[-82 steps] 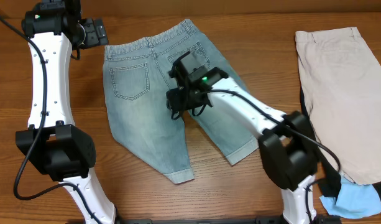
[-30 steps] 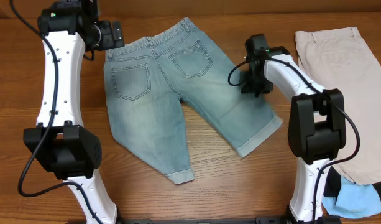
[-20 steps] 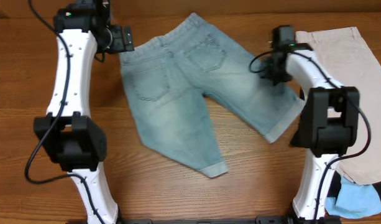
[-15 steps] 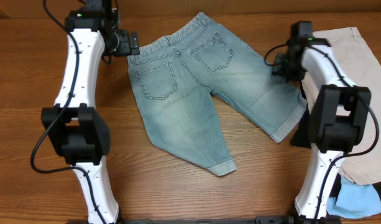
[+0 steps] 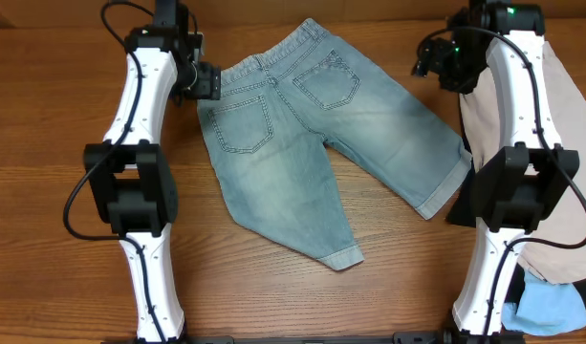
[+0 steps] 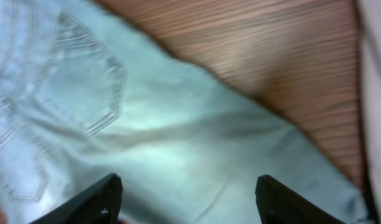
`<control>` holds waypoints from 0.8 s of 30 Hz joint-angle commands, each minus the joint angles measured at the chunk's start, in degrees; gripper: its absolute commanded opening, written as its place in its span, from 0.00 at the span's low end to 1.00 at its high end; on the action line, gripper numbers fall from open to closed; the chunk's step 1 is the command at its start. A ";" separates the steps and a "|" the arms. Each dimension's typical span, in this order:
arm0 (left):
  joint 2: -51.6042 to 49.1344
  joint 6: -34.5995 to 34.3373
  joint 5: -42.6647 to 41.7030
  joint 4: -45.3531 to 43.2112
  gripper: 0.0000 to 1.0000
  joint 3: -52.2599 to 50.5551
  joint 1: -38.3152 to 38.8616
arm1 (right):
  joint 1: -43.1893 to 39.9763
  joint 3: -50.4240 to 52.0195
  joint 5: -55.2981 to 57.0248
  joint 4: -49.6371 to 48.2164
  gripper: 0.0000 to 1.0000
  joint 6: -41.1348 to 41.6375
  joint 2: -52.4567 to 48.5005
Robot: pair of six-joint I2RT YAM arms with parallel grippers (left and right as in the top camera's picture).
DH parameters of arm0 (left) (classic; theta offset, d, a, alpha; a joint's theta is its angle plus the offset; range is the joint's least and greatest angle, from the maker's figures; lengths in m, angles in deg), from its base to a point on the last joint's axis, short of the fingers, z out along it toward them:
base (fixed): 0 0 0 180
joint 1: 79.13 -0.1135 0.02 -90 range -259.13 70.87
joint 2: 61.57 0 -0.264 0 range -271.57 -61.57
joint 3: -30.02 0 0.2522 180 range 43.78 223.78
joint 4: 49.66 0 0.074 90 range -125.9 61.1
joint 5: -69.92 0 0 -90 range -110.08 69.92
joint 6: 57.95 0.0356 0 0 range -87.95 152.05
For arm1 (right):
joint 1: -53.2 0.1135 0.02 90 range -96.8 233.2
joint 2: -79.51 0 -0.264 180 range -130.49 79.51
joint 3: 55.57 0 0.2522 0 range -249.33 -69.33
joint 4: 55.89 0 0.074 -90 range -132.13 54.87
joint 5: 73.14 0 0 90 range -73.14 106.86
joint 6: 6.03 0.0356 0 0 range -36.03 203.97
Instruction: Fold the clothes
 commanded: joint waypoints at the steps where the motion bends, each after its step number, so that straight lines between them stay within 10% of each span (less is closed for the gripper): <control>1: -2.43 1.11 -1.27 -0.15 0.72 0.94 0.39 | 1.57 -1.79 -1.49 1.95 0.72 -1.55 1.88; 9: -5.64 1.11 -1.25 -0.63 0.59 0.92 0.39 | 5.81 -1.77 2.21 5.53 0.72 -1.68 1.86; 19: -6.25 -2.34 1.53 -1.07 0.04 0.92 -0.33 | 10.19 -1.77 2.21 7.74 0.65 -1.64 1.86; 24: -6.25 -6.54 5.46 2.89 0.04 0.94 -3.54 | 11.52 -1.70 2.21 9.01 0.65 -1.42 1.86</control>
